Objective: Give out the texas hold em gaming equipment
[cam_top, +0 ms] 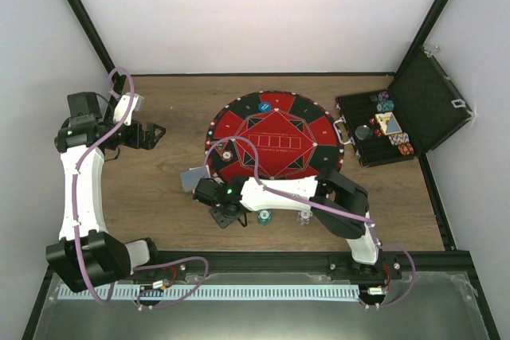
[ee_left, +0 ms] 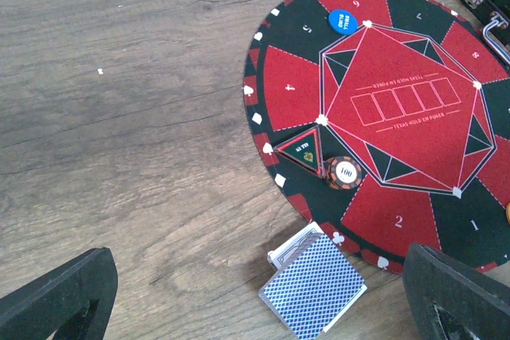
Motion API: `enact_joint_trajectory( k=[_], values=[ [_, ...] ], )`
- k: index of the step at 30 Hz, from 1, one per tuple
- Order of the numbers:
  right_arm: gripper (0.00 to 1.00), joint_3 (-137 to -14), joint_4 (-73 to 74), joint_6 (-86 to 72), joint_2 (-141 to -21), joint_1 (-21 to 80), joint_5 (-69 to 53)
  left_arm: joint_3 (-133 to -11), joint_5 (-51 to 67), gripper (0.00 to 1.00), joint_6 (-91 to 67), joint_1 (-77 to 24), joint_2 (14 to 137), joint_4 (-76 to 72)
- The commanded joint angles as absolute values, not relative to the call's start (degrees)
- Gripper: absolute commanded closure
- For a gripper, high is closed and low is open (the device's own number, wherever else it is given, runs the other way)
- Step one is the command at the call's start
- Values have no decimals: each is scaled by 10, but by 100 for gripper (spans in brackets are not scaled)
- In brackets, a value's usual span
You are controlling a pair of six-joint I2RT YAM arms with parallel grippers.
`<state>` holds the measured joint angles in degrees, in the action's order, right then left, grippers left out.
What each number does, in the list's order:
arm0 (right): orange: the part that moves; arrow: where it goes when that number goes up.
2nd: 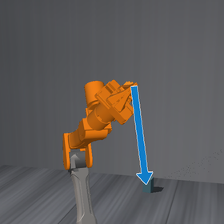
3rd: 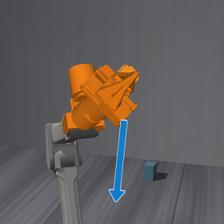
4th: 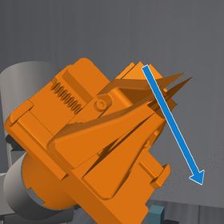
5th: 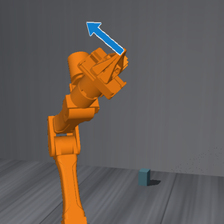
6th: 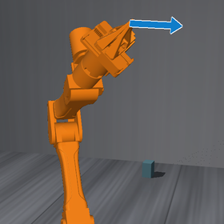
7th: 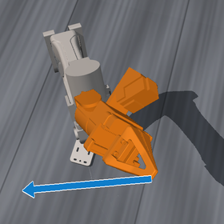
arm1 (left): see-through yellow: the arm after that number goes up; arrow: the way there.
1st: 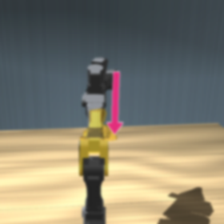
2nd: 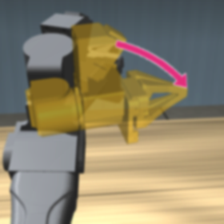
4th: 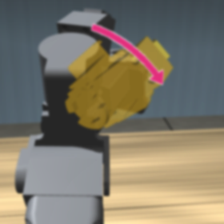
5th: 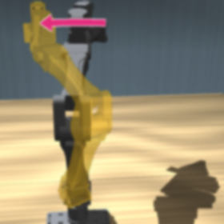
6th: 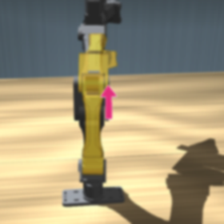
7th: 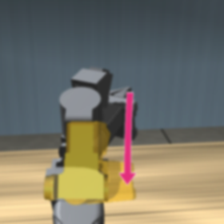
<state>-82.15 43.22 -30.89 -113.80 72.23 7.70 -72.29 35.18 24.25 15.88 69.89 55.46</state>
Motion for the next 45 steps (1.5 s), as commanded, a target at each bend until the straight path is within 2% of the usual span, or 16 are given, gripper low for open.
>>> enact_joint_trajectory(
  k=[1,9,17,28,36,45],
  values=[
    [59,-834,433,-314,-1141,728,82,-723,357,0,249,162,689,558],
    [77,-833,432,-314,-1135,728,89,-726,357,0,248,162,690,556],
    [83,-841,446,-303,-1123,703,111,-723,356,0,246,162,685,555],
    [87,-887,420,-228,-1072,518,109,-721,352,0,244,162,688,556],
    [88,-1005,412,-182,-1181,371,132,-724,346,0,245,162,693,560],
    [87,-1195,432,-158,-1350,300,136,-722,344,0,247,162,705,559]
  ],
)
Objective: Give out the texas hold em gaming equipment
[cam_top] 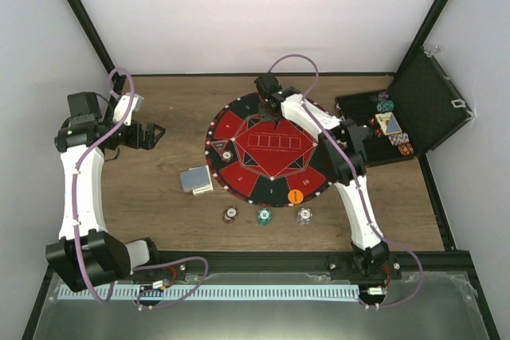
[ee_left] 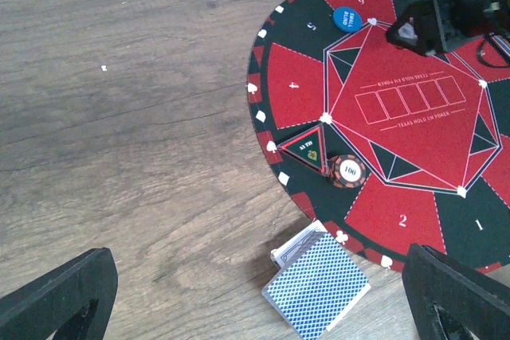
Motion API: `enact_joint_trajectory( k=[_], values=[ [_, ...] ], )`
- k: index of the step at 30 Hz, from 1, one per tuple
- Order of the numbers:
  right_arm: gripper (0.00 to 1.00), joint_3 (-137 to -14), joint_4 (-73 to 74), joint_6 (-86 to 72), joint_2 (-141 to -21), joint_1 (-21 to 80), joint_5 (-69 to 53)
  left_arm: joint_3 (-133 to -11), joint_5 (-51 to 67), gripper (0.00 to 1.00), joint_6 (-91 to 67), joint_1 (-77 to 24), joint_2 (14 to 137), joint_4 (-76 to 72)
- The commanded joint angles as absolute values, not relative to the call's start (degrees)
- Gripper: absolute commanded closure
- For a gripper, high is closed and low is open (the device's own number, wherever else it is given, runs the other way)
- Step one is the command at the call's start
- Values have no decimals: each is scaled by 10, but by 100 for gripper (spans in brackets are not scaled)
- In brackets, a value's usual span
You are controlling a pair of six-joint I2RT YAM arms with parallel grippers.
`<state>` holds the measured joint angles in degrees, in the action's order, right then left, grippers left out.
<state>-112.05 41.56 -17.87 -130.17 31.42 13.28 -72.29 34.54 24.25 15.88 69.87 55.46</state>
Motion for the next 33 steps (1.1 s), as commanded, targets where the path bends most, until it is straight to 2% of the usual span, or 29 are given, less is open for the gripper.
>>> enact_joint_trajectory(
  k=[1,9,11,13,14,15,19,22,27,33],
  values=[
    [87,-1204,434,-156,-1365,296,135,-723,345,0,246,162,707,559],
    [86,-1280,437,-148,-1450,277,127,-726,348,0,250,162,718,558],
    [82,-1280,437,-147,-1460,276,123,-725,349,0,250,162,720,557],
    [72,-1283,440,-147,-1466,276,122,-724,351,0,250,162,723,557],
    [48,-1289,447,-148,-1467,276,117,-723,353,0,249,162,724,557],
    [42,-1293,450,-149,-1466,276,116,-722,353,0,248,162,724,557],
    [27,-1301,462,-155,-1436,276,121,-721,349,0,250,162,719,560],
    [23,-1283,474,-161,-1387,281,122,-723,347,0,249,162,716,562],
    [19,-1128,432,-167,-1247,337,130,-732,347,0,249,162,711,567],
    [13,-883,366,-222,-1080,464,118,-728,353,0,247,162,705,567]
  ],
)
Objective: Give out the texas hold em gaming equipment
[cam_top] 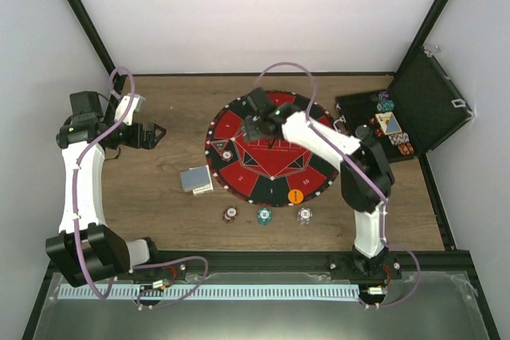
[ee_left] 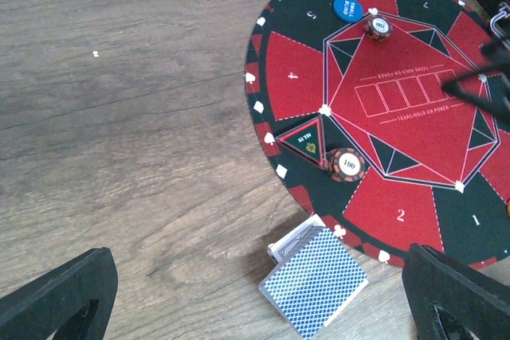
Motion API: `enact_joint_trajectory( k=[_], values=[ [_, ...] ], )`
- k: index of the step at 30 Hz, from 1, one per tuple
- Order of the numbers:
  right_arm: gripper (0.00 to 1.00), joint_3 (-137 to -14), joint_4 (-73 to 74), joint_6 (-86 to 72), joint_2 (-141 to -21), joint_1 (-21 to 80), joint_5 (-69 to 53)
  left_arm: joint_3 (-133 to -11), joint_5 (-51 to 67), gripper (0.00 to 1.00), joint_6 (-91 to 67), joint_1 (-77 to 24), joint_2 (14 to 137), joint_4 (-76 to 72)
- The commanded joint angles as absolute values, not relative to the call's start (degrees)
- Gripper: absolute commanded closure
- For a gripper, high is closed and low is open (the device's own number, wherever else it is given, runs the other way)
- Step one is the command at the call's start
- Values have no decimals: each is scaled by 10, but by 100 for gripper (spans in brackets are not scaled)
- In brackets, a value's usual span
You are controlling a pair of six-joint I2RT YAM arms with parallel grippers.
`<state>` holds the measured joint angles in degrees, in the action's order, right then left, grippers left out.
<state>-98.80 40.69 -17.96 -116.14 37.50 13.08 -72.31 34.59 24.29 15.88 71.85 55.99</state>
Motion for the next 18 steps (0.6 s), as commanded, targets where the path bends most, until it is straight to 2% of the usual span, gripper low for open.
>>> enact_joint_trajectory(
  k=[1,5,9,18],
  values=[
    [10,-854,362,-236,-1061,500,115,-727,355,0,247,162,704,567],
    [4,-789,360,-284,-1031,600,106,-726,356,0,249,162,702,569],
    [0,-780,371,-312,-1054,671,101,-727,356,0,251,162,702,571],
    [1,-771,366,-330,-1108,712,92,-726,348,0,263,162,694,577]
  ],
)
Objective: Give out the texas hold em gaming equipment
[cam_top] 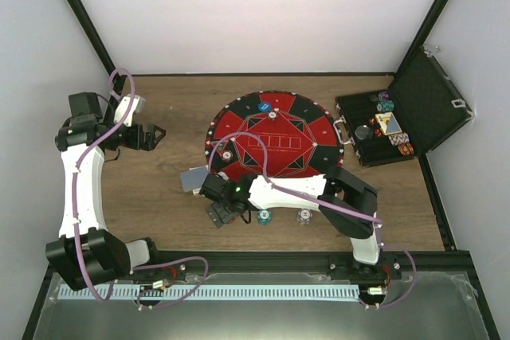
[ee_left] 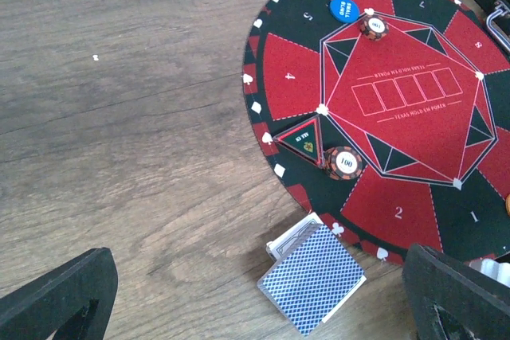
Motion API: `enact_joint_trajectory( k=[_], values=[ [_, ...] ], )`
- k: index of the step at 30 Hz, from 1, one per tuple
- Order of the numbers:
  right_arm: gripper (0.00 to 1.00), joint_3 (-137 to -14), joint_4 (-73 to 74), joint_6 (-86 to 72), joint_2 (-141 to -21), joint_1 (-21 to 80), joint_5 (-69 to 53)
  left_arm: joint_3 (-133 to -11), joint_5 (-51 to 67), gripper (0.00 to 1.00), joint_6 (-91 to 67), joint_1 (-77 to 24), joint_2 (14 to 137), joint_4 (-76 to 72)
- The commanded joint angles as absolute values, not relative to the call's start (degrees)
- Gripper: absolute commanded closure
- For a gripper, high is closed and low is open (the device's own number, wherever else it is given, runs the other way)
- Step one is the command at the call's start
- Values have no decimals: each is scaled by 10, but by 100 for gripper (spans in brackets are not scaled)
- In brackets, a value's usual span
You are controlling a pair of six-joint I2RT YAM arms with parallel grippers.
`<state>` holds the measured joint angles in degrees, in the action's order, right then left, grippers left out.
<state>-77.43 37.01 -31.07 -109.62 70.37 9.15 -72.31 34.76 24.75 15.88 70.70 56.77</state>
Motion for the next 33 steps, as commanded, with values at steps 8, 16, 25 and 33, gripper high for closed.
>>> enact_joint_trajectory(
  k=[8,16,25,33],
  values=[
    [12,-755,350,-326,-1126,717,73,-727,348,0,261,162,695,577],
    [28,-757,348,-324,-1138,726,66,-729,348,0,260,162,695,577],
    [52,-769,356,-325,-1137,731,74,-726,350,0,260,162,694,575],
    [44,-782,369,-319,-1142,731,77,-722,352,0,262,162,694,575]
  ],
)
